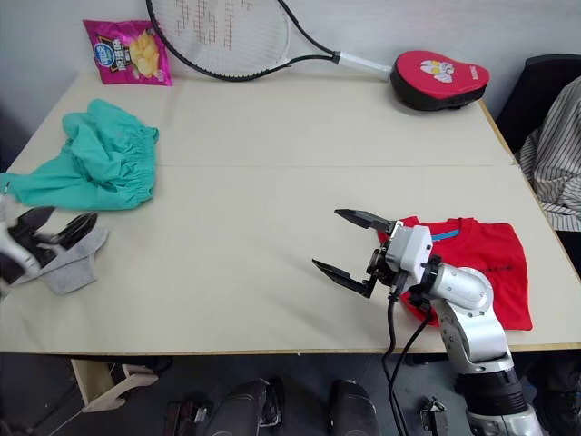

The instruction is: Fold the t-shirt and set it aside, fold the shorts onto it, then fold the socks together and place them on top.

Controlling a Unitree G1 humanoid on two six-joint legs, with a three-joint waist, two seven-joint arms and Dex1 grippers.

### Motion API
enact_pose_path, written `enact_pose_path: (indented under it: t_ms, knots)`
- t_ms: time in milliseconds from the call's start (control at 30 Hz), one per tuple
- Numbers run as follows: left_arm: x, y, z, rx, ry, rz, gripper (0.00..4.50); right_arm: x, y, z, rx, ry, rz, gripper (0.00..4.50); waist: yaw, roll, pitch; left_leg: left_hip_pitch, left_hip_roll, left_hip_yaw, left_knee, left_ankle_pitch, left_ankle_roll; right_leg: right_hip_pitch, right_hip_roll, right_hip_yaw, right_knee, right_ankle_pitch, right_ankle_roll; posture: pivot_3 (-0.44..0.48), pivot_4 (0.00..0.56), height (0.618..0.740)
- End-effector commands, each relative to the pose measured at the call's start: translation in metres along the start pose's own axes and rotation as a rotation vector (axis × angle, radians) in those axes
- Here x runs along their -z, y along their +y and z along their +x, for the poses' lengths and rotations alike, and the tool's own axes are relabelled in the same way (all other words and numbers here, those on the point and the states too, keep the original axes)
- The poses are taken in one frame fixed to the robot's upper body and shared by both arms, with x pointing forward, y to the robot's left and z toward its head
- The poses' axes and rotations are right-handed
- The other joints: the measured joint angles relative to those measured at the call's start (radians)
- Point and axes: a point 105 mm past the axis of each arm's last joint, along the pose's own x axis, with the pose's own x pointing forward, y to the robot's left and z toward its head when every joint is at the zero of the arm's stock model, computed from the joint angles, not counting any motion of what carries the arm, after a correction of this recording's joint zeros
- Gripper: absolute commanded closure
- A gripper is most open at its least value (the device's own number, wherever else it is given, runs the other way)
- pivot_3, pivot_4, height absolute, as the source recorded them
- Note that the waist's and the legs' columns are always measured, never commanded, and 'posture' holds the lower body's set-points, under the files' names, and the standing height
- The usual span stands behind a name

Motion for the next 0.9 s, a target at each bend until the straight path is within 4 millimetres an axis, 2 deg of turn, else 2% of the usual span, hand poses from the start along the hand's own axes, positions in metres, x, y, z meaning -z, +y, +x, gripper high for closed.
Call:
enact_pose_path:
  t_ms: [33,67,133,233,333,500,667,767,900]
  knots:
    - [0.011,0.004,0.038,0.002,0.075,0.054,0.00,-0.011,-0.007,0.006,0.027,-0.036,-0.038,0.03,0.001,-0.001,0.000,0.001,0.000,0.002,0.000,0.001,0.002,-0.001,0.001,-0.001,0.001,0.000,0.000,0.000,0.150,0.740]
    - [0.012,0.003,0.052,-0.003,0.081,0.050,0.00,-0.012,-0.009,0.007,0.036,-0.037,-0.044,0.03,-0.001,-0.003,0.000,0.001,0.000,0.003,0.001,0.003,0.003,-0.001,0.007,-0.001,0.001,0.000,0.000,0.000,0.150,0.740]
    - [0.010,-0.003,0.075,-0.002,0.082,0.037,0.00,-0.013,-0.010,0.008,0.048,-0.032,-0.050,0.03,0.002,-0.005,0.000,0.001,0.001,0.007,0.001,0.005,0.004,-0.001,0.008,0.000,0.001,0.000,0.000,0.000,0.150,0.740]
    - [0.014,-0.012,0.096,0.002,0.125,0.072,0.00,-0.015,-0.010,0.004,0.076,-0.012,-0.057,0.03,0.001,-0.009,-0.001,0.001,0.001,0.008,0.002,0.005,0.005,-0.002,0.008,0.002,0.002,0.001,0.001,0.000,0.150,0.740]
    - [0.023,-0.019,0.105,0.003,0.174,0.092,0.56,-0.017,-0.007,-0.004,0.116,0.015,-0.058,0.00,0.002,-0.010,-0.001,-0.001,0.001,0.010,0.002,0.005,0.005,-0.005,0.007,0.004,0.003,0.001,0.002,0.000,0.150,0.740]
    - [0.034,-0.024,0.107,0.031,0.245,0.134,2.11,-0.019,-0.003,-0.016,0.170,0.055,-0.064,0.00,-0.001,-0.012,-0.002,-0.001,0.002,0.013,0.003,0.005,0.005,-0.007,0.006,0.005,0.005,0.001,0.002,0.000,0.150,0.740]
    - [0.004,-0.046,0.115,0.162,0.098,0.154,3.67,-0.017,-0.001,-0.026,0.224,0.100,-0.072,0.00,0.001,-0.012,-0.002,0.000,0.002,0.013,0.006,0.005,0.006,-0.008,-0.001,0.006,0.008,0.001,0.002,0.000,0.150,0.740]
    - [-0.032,-0.082,0.119,0.381,-0.047,0.222,4.47,-0.012,-0.002,-0.034,0.242,0.139,-0.072,0.00,0.007,-0.013,-0.001,-0.001,0.001,0.013,0.006,0.005,0.006,-0.008,-0.002,0.005,0.008,0.001,0.002,0.000,0.150,0.740]
    - [-0.066,-0.139,0.115,0.686,-0.158,0.291,4.47,-0.008,-0.009,-0.047,0.262,0.208,-0.069,0.00,0.021,-0.013,-0.001,-0.003,0.000,0.013,0.009,0.005,0.008,-0.008,-0.002,0.003,0.008,0.001,0.003,0.000,0.150,0.740]
